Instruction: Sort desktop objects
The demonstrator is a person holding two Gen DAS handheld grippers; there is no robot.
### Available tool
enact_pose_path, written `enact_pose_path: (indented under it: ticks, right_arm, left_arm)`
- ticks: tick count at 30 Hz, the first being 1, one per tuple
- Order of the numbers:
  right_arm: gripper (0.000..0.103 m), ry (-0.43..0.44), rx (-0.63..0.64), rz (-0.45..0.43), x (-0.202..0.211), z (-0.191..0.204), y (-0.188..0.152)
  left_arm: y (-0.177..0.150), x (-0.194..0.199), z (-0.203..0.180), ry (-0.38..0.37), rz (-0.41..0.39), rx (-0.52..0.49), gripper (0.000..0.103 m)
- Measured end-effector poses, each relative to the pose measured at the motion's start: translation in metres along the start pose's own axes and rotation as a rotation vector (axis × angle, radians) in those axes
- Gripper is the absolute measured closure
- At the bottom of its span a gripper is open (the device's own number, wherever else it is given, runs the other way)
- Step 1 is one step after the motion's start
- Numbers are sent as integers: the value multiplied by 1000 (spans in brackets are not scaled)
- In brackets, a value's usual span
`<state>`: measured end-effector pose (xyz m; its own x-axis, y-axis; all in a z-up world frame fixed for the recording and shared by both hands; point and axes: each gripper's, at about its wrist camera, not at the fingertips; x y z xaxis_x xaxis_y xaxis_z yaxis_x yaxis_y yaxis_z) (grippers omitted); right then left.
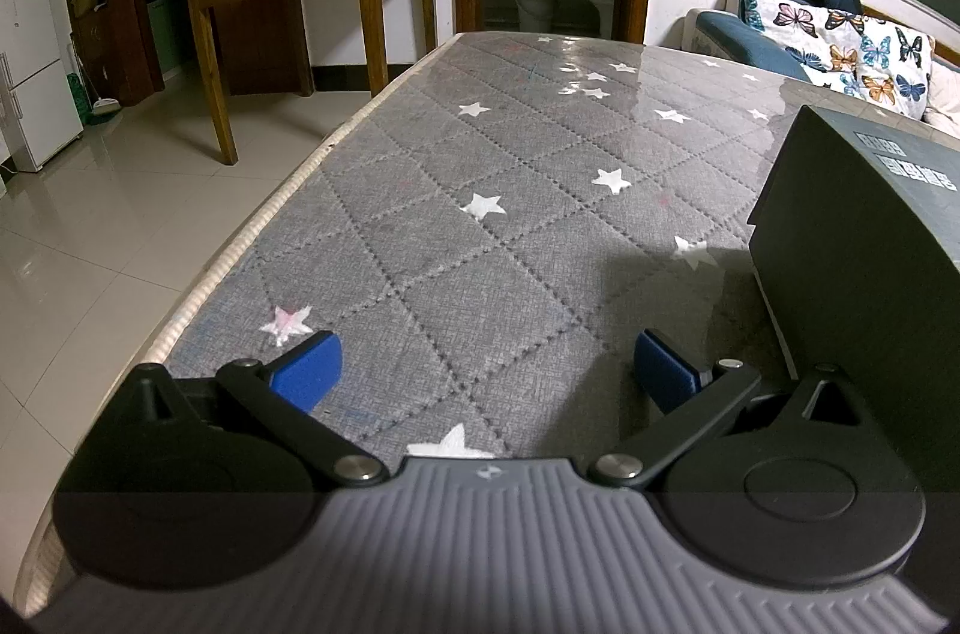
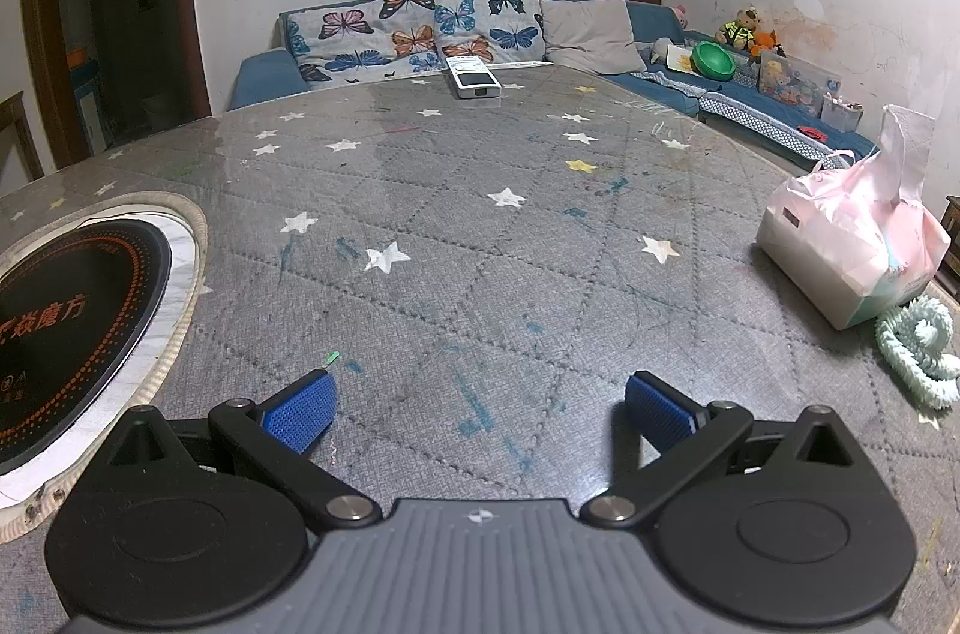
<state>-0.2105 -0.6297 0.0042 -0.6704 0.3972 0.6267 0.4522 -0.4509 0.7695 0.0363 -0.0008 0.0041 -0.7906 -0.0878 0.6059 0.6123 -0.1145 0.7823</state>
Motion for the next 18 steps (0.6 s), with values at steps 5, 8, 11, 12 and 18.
enact_pose_path:
  ticks: [5,8,11,12,18]
  right_arm:
    - [0,0,0,0,-1,1,0]
    - [0,0,0,0,-1,2,0]
    - [0,0,0,0,-2,3,0]
    - [0,0,0,0,-2,4,0]
    - [0,0,0,0,-3,5,0]
  left_arm:
    - [0,0,0,0,0,0,0]
    - [0,0,0,0,0,0,0]
    - [0,0,0,0,0,0,0]
    - [0,0,0,0,0,0,0]
    - [0,0,0,0,0,0,0]
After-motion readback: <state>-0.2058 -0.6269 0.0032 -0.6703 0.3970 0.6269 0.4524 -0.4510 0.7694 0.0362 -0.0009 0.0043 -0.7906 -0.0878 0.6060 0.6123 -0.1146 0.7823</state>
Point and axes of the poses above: each gripper's, at about its wrist camera, not at the fingertips, and x roughly against the way its jaws point, z to its left, y to its top, and after that the axes turned 12 degrees about y, right-handed
